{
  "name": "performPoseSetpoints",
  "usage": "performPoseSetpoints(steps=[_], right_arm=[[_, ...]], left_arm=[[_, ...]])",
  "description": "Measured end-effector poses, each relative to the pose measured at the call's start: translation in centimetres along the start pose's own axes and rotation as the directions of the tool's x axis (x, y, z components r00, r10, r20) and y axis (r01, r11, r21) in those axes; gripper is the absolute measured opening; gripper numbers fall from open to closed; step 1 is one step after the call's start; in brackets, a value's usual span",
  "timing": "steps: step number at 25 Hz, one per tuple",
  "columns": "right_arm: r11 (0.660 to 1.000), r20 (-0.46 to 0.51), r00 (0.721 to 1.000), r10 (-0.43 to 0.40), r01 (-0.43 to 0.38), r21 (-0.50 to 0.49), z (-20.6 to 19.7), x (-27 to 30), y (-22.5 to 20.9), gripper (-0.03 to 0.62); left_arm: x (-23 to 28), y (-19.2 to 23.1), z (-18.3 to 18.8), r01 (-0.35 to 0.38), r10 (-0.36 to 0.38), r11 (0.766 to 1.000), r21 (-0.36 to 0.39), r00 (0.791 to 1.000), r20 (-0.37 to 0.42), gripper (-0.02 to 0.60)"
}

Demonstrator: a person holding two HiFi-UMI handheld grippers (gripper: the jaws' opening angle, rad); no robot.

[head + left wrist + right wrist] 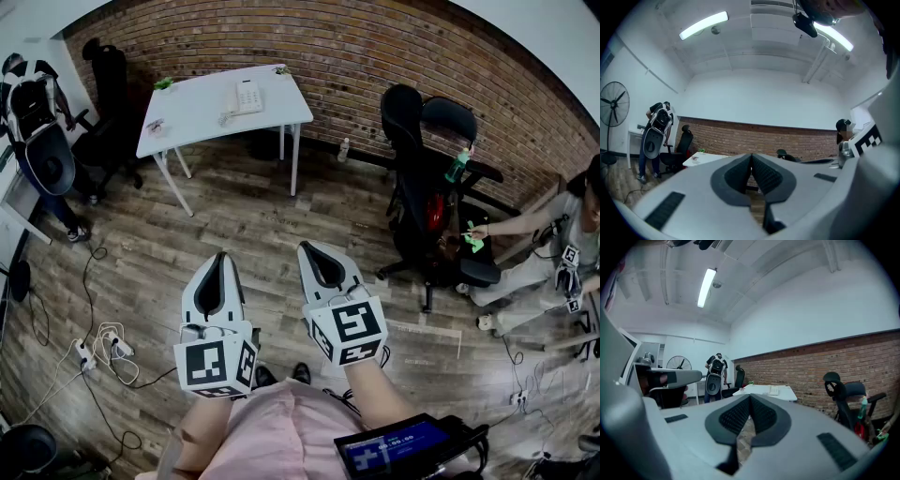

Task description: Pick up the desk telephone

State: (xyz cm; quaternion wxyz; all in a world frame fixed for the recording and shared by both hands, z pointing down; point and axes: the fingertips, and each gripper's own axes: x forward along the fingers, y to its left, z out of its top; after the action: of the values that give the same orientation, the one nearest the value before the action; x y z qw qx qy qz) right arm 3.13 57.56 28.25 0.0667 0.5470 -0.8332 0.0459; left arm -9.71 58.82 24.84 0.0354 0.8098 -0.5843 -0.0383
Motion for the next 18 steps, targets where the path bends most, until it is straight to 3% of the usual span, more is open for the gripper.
performPoseSetpoints(steps=[11,12,13,18], right_arm=[[0.999,0.034,0.999,-0.015,0.014,0.03,-0.2,-1.2,-1.9,0.003],[0.999,0.033,0.999,-0.007,0.005,0.039,-0.3,-1.1,-2.2,0.153],[0.999,0.028,1.0,0.003,-0.004,0.043,-0.5,-1.1,-2.4,0.283],[1.0,0.026,1.0,-0.01,0.01,0.006,-0.8,-0.7,-3.9,0.281]], left_arm=[[0.0,-1.1,-0.7,-0.026,0.026,1.0,-0.008,1.0,0.0,0.014],[0.0,-1.4,-0.8,-0.022,0.022,1.0,-0.02,1.0,0.004,0.069],[0.1,-1.6,-0.9,-0.016,0.016,0.999,-0.03,1.0,0.001,0.191],[0.3,-1.8,-1.3,-0.054,0.054,0.998,-0.011,0.999,0.004,0.207]])
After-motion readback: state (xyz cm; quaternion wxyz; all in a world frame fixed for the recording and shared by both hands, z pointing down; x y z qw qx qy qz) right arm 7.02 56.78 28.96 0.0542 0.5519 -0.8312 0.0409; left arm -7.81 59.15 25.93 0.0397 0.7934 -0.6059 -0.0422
